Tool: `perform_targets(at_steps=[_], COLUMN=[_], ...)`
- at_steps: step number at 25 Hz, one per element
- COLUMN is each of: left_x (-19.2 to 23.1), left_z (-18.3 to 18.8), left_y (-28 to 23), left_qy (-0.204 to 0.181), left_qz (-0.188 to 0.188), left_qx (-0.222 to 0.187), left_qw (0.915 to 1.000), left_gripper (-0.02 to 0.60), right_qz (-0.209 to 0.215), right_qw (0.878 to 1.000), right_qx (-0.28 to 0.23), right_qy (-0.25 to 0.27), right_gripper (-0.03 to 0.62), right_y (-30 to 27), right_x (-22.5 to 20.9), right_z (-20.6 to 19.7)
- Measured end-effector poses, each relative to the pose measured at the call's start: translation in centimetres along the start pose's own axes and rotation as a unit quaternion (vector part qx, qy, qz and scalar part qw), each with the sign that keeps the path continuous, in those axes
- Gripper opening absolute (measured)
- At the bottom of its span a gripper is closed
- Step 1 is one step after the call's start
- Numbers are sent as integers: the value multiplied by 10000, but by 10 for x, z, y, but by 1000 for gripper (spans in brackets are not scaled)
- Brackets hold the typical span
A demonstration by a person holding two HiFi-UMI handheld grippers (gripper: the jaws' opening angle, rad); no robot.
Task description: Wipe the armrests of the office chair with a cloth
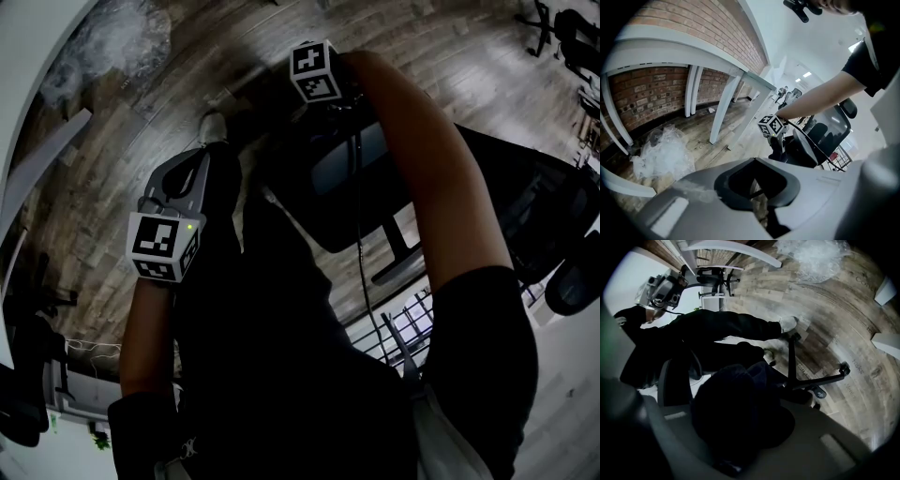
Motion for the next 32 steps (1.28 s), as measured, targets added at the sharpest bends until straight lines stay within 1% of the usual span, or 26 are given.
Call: perform_targets(at_steps=[4, 8, 10, 13, 15, 17, 18, 19, 20, 21, 22, 23, 24, 25, 26, 28, 30, 32], left_x=[-4, -13, -18, -21, -22, -22, -23, -25, -29, -33, -38, -43, -49, -55, -61, -75, -96, -118], left_z=[9, 16, 19, 24, 29, 34, 36, 39, 42, 47, 52, 58, 64, 71, 80, 96, 108, 118], left_y=[4, 9, 12, 15, 16, 14, 12, 10, 7, 4, 2, -1, -4, -7, -10, -18, -25, -32], left_qy=[-79, -143, -193, -259, -316, -358, -389, -431, -484, -547, -616, -695, -790, -907, -1042, -1285, -1412, -1522], left_qz=[-17, -31, -43, -70, -103, -131, -147, -171, -208, -254, -302, -351, -404, -464, -531, -648, -730, -811], left_qx=[-63, -65, -45, -16, -52, -107, -120, -123, -123, -127, -138, -155, -178, -209, -246, -319, -334, -295], left_qw=[9999, 9999, 9998, 9996, 9994, 9992, 9991, 9989, 9985, 9981, 9975, 9968, 9959, 9946, 9928, 9891, 9867, 9846], left_gripper=[6, 6, 6, 6, 6, 6, 6, 6, 6, 6, 6, 6, 6, 6, 6, 6, 6, 6], right_qz=[359, 527, 569, 457, 194, -328, -647, -971, -1290, -1606, -1921, -2225, -2508, -2770, -3018, -3478, -3865, -4031], right_qw=[9993, 9982, 9975, 9970, 9967, 9956, 9937, 9895, 9823, 9716, 9576, 9407, 9207, 8974, 8705, 8075, 7423, 6723], right_qx=[-81, 22, 100, 94, 114, 34, -166, -498, -921, -1376, -1824, -2265, -2710, -3167, -3636, -4514, -5122, -5689], right_qy=[-94, -282, -398, -621, -783, -873, -902, -943, -1001, -1066, -1131, -1197, -1264, -1327, -1380, -1527, -1931, -2488], right_gripper=[46, 46, 46, 44, 44, 44, 44, 44, 44, 44, 44, 46, 46, 46, 46, 46, 46, 46], right_y=[9, 22, 30, 40, 44, 48, 52, 57, 63, 70, 77, 82, 85, 86, 84, 74, 51, 20], right_x=[20, 37, 40, 37, 30, 23, 21, 21, 22, 26, 31, 39, 49, 61, 75, 108, 139, 167], right_z=[-6, -19, -25, -35, -46, -57, -63, -69, -77, -86, -97, -109, -123, -137, -151, -180, -215, -249])
Point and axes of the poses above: the fingertips, and each gripper's own axes: y backward along the fingers, x to its left, z out of its top, the point moved 9 cm from there along y, backward along the fingers, and after that the axes turned 3 degrees about -y, right-handed, at the moved point
